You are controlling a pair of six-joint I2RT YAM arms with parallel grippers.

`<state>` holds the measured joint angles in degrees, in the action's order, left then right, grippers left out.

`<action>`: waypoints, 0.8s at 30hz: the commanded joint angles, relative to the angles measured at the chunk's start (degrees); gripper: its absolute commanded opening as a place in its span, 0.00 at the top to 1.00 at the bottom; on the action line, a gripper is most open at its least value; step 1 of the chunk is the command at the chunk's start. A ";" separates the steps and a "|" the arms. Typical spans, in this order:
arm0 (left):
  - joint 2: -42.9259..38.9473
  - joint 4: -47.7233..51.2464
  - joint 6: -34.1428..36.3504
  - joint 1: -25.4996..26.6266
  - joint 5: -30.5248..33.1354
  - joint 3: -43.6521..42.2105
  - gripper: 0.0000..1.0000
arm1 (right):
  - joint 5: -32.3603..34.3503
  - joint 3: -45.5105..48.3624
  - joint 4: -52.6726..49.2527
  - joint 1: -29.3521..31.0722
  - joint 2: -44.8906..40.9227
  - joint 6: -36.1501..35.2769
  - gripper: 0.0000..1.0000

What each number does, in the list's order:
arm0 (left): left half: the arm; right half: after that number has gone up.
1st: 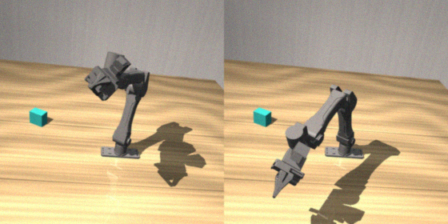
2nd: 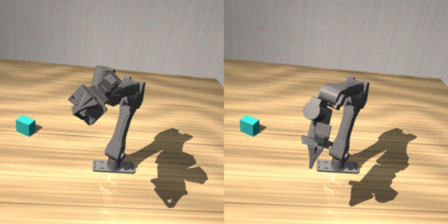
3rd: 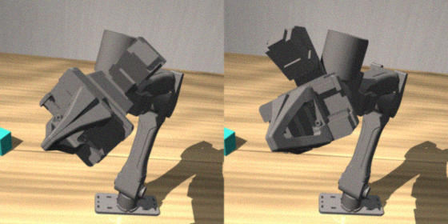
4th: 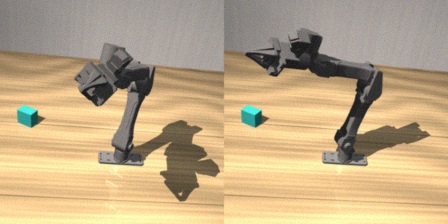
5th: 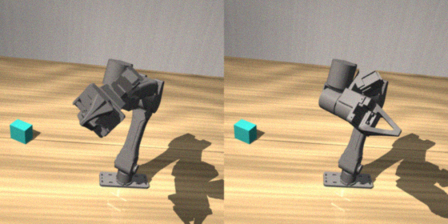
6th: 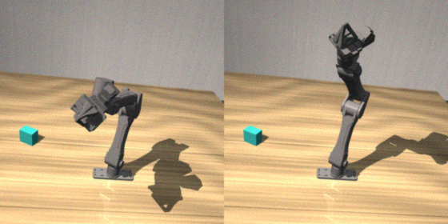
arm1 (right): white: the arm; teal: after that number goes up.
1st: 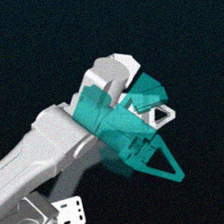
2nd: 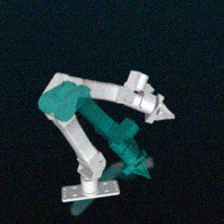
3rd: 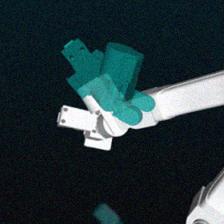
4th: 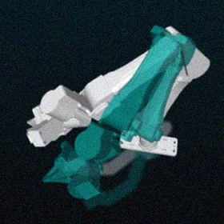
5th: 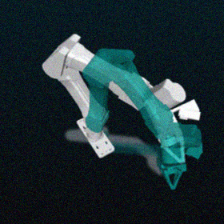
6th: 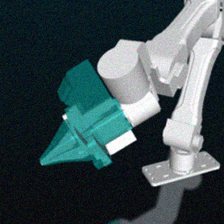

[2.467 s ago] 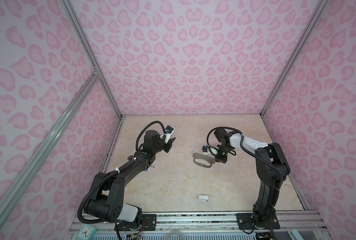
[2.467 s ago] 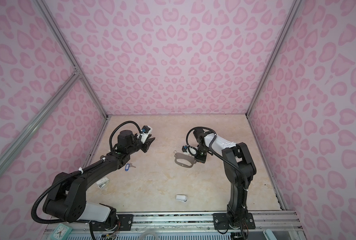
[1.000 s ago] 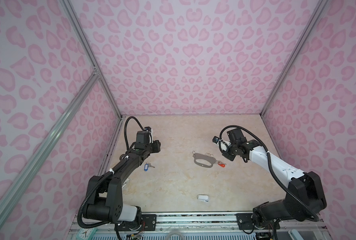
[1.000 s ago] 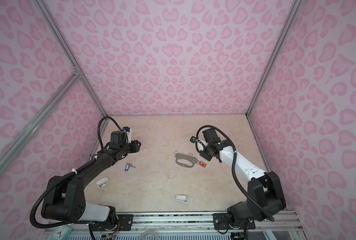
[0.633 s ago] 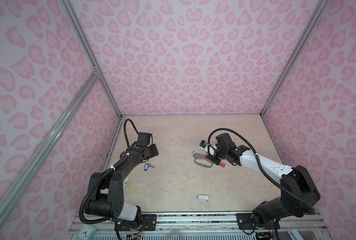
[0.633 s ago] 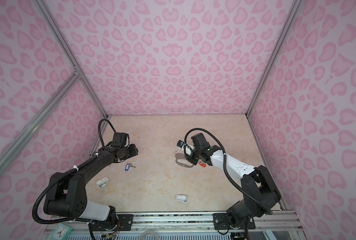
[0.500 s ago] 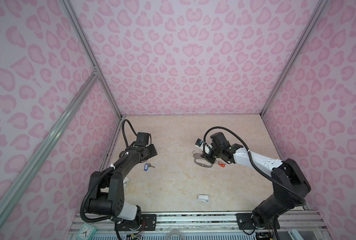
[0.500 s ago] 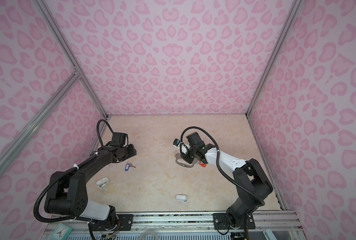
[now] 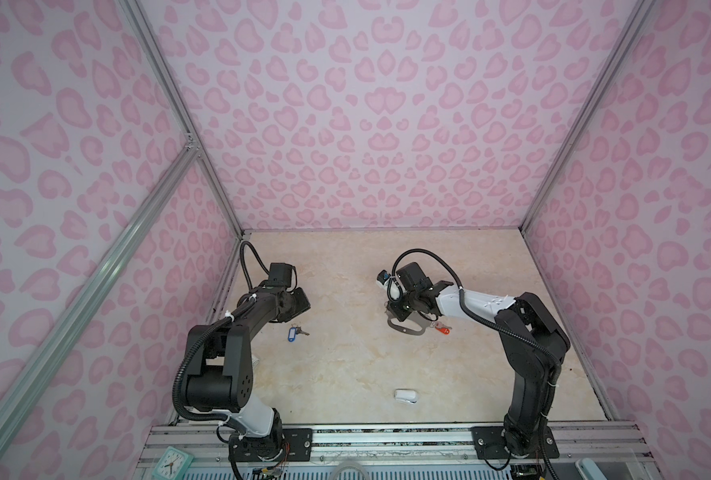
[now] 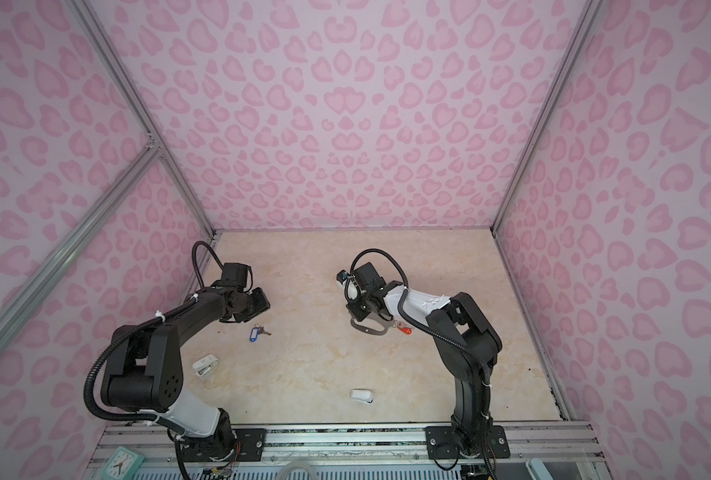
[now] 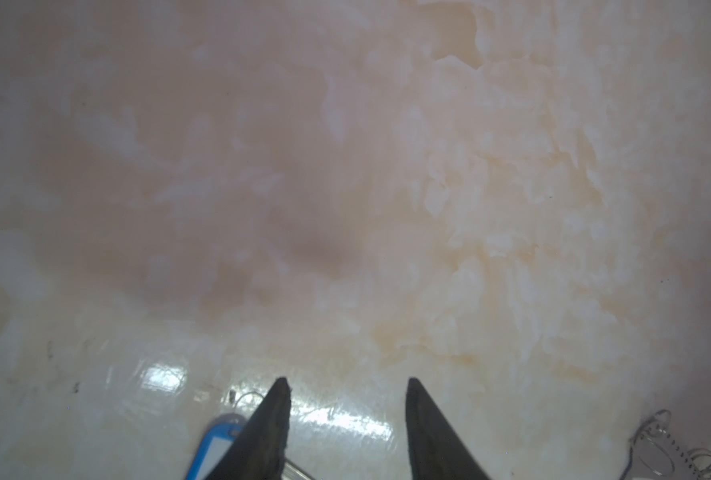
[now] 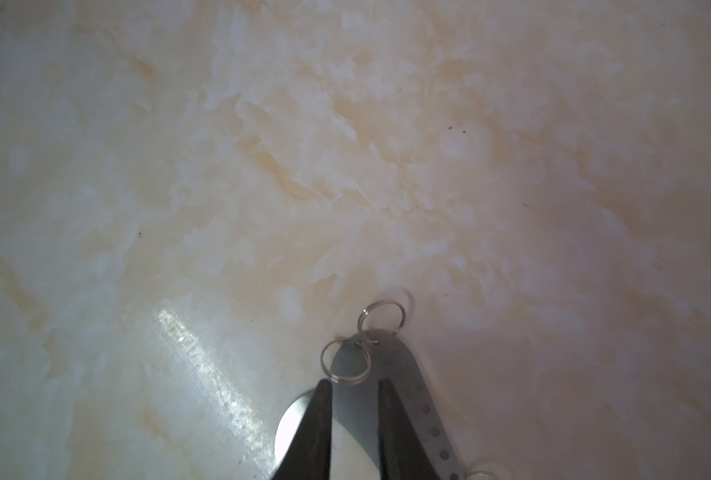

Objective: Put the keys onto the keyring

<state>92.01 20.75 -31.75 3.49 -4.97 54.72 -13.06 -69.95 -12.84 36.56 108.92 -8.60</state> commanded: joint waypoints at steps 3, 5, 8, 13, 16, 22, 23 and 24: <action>-0.76 0.79 2.53 0.02 -0.85 0.58 0.53 | 1.23 1.96 1.73 0.95 0.26 -5.81 0.77; -1.06 0.78 3.97 0.02 -1.49 0.48 0.53 | 1.91 3.20 2.18 0.96 -0.28 -11.12 0.78; -1.78 0.60 5.97 0.02 -1.64 0.34 0.53 | -1.64 4.31 3.96 -0.30 -1.65 -15.17 0.78; -2.59 0.03 8.47 0.03 -2.35 0.70 0.53 | 1.04 1.89 -1.25 0.21 -2.61 -26.36 0.76; -2.78 -0.86 9.53 -0.01 -2.69 1.02 0.53 | 2.54 1.38 -4.72 -0.32 -2.22 -34.30 0.76; -3.42 -2.95 11.52 0.03 -4.21 1.60 0.53 | 0.50 3.53 -3.19 -2.40 -2.10 -49.09 0.76; -3.60 -3.08 11.70 0.03 -4.17 1.62 0.53 | 0.28 3.31 -3.15 -2.60 -1.81 -50.81 0.76; -3.78 -3.28 11.94 0.03 -4.23 1.63 0.53 | 0.23 3.26 -2.88 -2.63 -1.62 -52.14 0.76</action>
<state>89.21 19.38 -21.32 3.60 -8.29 55.64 -11.94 -66.74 -15.94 34.02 106.52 -52.18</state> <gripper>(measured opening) 0.467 0.242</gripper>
